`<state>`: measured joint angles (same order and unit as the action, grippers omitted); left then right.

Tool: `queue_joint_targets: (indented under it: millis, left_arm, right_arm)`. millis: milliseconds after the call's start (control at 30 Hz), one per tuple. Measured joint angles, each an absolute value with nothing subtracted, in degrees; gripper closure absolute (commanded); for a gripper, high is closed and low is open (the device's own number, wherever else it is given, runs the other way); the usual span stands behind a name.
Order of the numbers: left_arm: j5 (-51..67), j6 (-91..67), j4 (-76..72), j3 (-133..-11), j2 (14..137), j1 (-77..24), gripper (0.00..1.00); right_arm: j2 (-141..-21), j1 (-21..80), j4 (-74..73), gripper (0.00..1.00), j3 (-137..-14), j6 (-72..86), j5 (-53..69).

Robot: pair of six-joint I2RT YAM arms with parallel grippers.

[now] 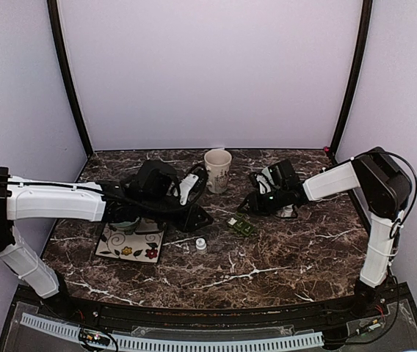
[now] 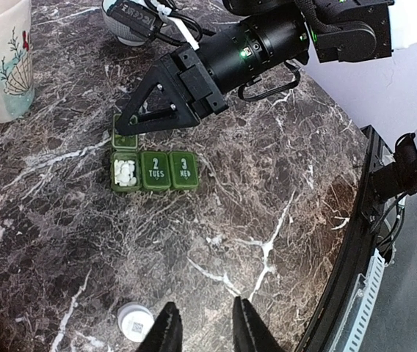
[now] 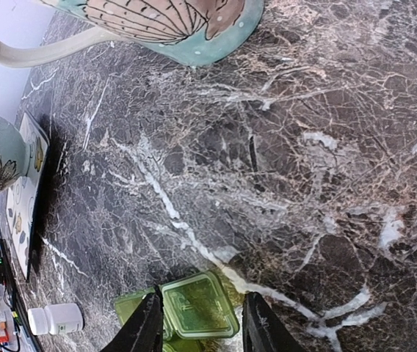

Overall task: Sort the pills into containers
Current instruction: Close the lid of the pill container.

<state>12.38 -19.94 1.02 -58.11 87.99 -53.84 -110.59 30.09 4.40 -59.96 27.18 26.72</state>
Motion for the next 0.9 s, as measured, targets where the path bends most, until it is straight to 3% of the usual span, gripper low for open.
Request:
queue_joint_targets:
  millis: [233,900]
  left_arm:
    - [11.5,-20.0,2.3,-63.4,94.3,-55.2,0.83]
    - [11.0,-20.2,3.5,-67.2,104.5,-55.3,0.89]
  right_arm:
    - [-110.6,29.9,4.7,0.72,-60.0,27.4,27.2]
    - [-111.0,29.9,5.7,0.87,-60.0,29.1,28.8]
